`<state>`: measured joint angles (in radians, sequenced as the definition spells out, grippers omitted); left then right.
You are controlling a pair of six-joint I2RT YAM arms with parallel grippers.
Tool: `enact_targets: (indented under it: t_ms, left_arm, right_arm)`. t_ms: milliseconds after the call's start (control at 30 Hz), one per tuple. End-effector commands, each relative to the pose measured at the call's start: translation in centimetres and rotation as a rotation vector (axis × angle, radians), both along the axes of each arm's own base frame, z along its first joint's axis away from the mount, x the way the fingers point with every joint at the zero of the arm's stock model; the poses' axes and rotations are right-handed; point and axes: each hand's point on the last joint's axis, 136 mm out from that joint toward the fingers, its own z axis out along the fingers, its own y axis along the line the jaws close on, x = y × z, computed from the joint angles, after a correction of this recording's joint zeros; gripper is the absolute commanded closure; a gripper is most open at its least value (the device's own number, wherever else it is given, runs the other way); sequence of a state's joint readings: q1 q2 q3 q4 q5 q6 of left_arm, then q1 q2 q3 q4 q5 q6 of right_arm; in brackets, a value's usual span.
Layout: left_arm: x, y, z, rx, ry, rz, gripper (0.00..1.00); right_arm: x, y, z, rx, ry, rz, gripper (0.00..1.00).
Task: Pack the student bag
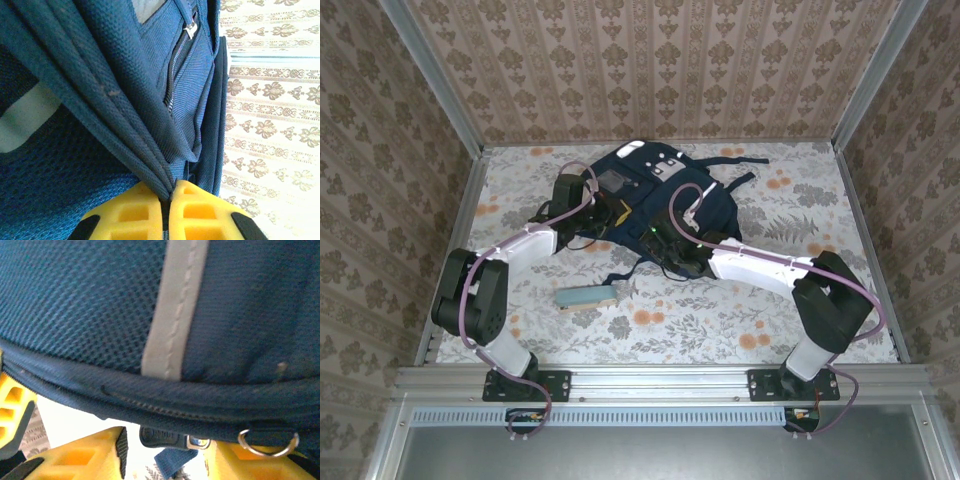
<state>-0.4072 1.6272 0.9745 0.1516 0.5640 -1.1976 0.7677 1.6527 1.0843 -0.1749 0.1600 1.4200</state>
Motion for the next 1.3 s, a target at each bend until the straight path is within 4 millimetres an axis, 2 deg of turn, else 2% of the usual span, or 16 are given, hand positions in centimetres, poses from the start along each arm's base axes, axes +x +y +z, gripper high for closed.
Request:
enact_targets:
  t_ms: [0,367,467,633,767,900,1033,1100,1167,1267]
  left_arm:
    - [-0.5,-1.3,3.4,-0.074,-0.092,-0.056,1.00]
    - [-0.5,-1.3,2.7,-0.064,-0.085,-0.058,1.00]
    - [-0.4,-1.2,2.5,-0.059,-0.085,-0.055,1.00]
    - [0.3,-0.1,1.5,-0.023,-0.081,-0.035,1.00]
    - [1.4,1.3,0.0,0.017,-0.074,-0.011,1.00]
    - [2.4,2.4,-1.2,0.038,-0.062,0.008,1.00]
    - [3.5,2.8,-1.9,0.046,-0.061,0.003,1.00]
    - [4.1,2.8,-1.9,0.049,-0.067,-0.004,1.00]
    - [4.6,2.7,-1.9,0.054,-0.080,-0.018,1.00]
    - [5.2,3.2,-1.8,0.086,-0.097,-0.027,1.00]
  right_arm:
    - [0.6,-1.4,-1.2,-0.050,0.012,-0.094,0.60]
    - [0.0,-2.7,-0.9,-0.129,0.010,-0.071,0.86]
    - [-0.5,-3.0,-0.8,-0.160,0.013,-0.033,0.93]
    - [-2.4,-4.4,-1.4,-0.257,0.027,0.072,1.00]
    - [-4.1,-7.1,-1.8,-0.374,0.039,0.112,1.00]
    - [-5.7,-12.1,-1.7,-0.547,0.074,0.063,1.00]
    - [-5.8,-15.5,-1.0,-0.624,0.076,0.018,1.00]
    - [-5.2,-15.7,-0.7,-0.626,0.065,0.044,1.00]
    - [-4.4,-14.6,-0.4,-0.608,0.049,0.112,1.00]
    - [-3.4,-10.7,-0.3,-0.523,0.013,0.281,1.00]
